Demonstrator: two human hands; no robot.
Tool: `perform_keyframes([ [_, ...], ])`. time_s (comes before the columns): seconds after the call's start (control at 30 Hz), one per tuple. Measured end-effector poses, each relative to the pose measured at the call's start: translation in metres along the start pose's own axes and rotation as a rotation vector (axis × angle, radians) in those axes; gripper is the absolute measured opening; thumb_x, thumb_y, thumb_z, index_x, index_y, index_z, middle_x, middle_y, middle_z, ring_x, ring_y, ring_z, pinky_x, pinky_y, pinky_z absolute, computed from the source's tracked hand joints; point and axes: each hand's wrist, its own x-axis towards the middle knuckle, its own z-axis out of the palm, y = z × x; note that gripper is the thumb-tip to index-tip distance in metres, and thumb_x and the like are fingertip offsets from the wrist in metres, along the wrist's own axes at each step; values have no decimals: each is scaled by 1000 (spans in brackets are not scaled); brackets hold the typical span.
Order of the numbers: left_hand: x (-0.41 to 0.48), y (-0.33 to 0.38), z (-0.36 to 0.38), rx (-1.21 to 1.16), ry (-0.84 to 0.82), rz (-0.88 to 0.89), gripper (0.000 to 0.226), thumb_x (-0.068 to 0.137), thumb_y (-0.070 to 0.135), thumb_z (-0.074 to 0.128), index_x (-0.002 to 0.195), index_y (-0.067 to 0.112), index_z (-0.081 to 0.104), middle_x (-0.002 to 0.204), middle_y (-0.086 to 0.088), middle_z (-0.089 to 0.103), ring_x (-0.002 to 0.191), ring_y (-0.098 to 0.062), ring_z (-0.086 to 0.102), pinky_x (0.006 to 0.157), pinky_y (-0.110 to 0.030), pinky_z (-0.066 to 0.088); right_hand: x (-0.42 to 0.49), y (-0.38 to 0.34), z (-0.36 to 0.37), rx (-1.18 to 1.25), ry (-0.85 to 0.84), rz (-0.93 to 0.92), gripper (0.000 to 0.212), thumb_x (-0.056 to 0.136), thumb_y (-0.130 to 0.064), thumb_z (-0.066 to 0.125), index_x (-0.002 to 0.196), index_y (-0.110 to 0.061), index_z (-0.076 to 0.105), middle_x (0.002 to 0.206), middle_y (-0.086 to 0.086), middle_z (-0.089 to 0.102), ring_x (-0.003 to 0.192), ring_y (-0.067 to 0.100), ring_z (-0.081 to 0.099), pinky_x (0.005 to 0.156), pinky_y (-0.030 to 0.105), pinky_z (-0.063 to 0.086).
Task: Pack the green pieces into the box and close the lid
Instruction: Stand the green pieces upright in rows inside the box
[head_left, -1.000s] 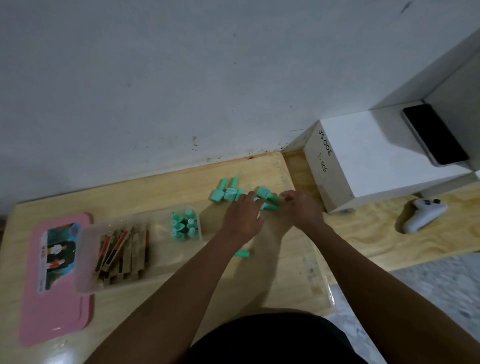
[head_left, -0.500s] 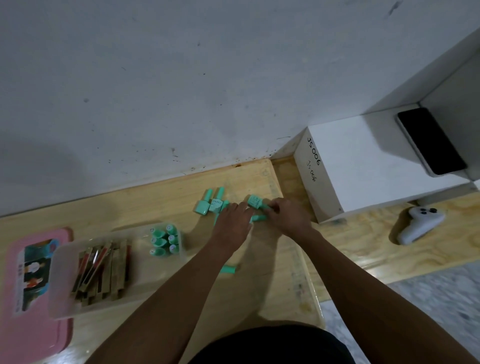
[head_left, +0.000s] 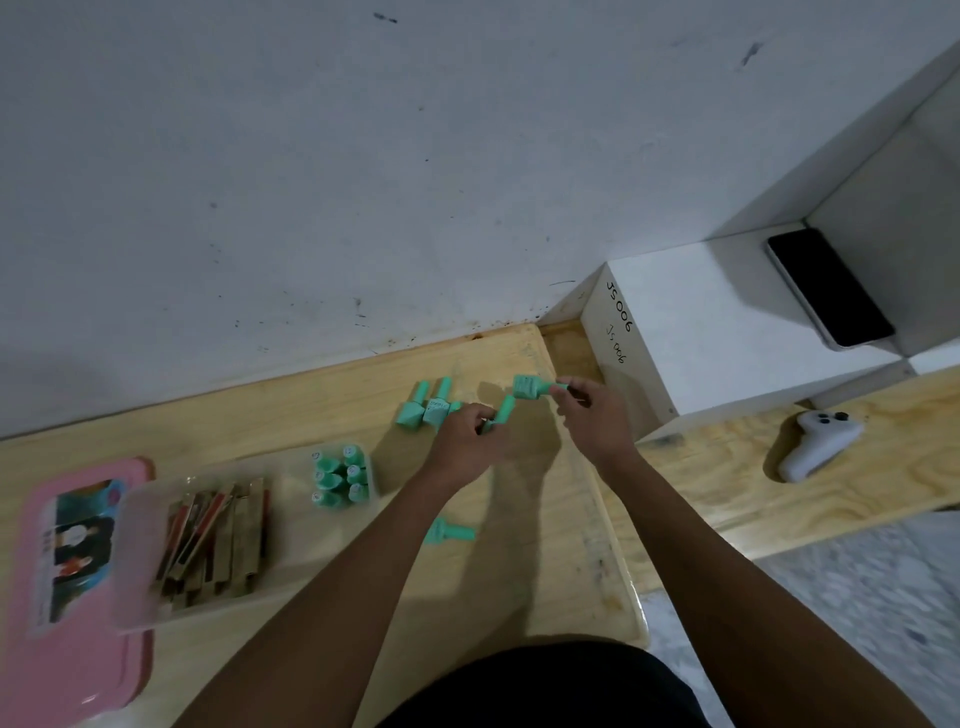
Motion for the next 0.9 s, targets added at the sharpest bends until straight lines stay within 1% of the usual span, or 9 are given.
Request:
perform_keyframes([
  [0.1,-16,7,-14,-305,-13,-91,9,93,12,56,89,18,62,89,-8,68,76,-22,67,73,-35,60,-12,-15,2,40,-3,-40,22,91,-28,64,110,-19,70,87,-1,71,72,10,59,65,28,52],
  [0.17,-26,7,-25,-413,2,-86,6,94,12,57,95,12,63,87,-12,67,71,-20,66,67,-31,59,-22,-27,4,45,-32,-92,22,93,-27,62,112,-19,68,87,-4,68,72,8,58,64,26,51],
  [0.27,-41,0,-45,-451,41,-54,20,95,19,59,106,3,62,87,-14,67,66,-19,66,65,-30,60,-37,-40,13,17,-74,-164,23,93,-29,61,114,-23,68,92,-3,69,78,11,62,68,27,52],
  [0.4,-64,-9,-73,-414,88,10,23,94,23,60,110,7,61,91,-8,72,68,-10,69,58,-22,56,-57,-54,30,-23,-124,-261,24,93,-27,61,116,-21,67,97,-6,68,83,6,62,72,24,52],
  [0.57,-92,-29,-110,-272,149,85,5,93,24,62,94,21,59,92,-4,74,78,-12,68,72,-34,57,-85,-65,52,-73,-171,-358,25,93,-26,62,117,-20,67,99,-8,68,84,1,64,65,10,50],
  [0.63,-104,-37,-124,-215,185,126,7,93,25,62,95,19,60,91,-3,74,71,-4,67,59,-21,53,-95,-66,62,-102,-199,-376,26,93,-27,62,118,-21,67,103,-9,67,86,3,65,63,11,51],
  [0.7,-113,-44,-136,-129,248,161,15,92,26,62,99,13,64,94,-4,72,76,-8,66,54,-12,49,-106,-67,72,-139,-236,-409,28,93,-27,62,119,-19,66,106,-10,65,87,2,65,64,9,50],
  [0.77,-118,-53,-145,-45,313,175,21,91,28,64,102,11,68,98,-4,69,86,-15,65,58,-14,49,-116,-65,81,-188,-266,-454,29,92,-28,63,119,-19,66,106,-9,65,86,1,64,66,8,49],
  [0.9,-125,-68,-155,86,381,195,24,89,29,66,104,10,69,101,-3,61,85,-16,61,69,-19,45,-135,-63,100,-242,-314,-489,27,89,-27,67,116,-22,67,101,-12,65,81,-2,61,69,11,49],
])
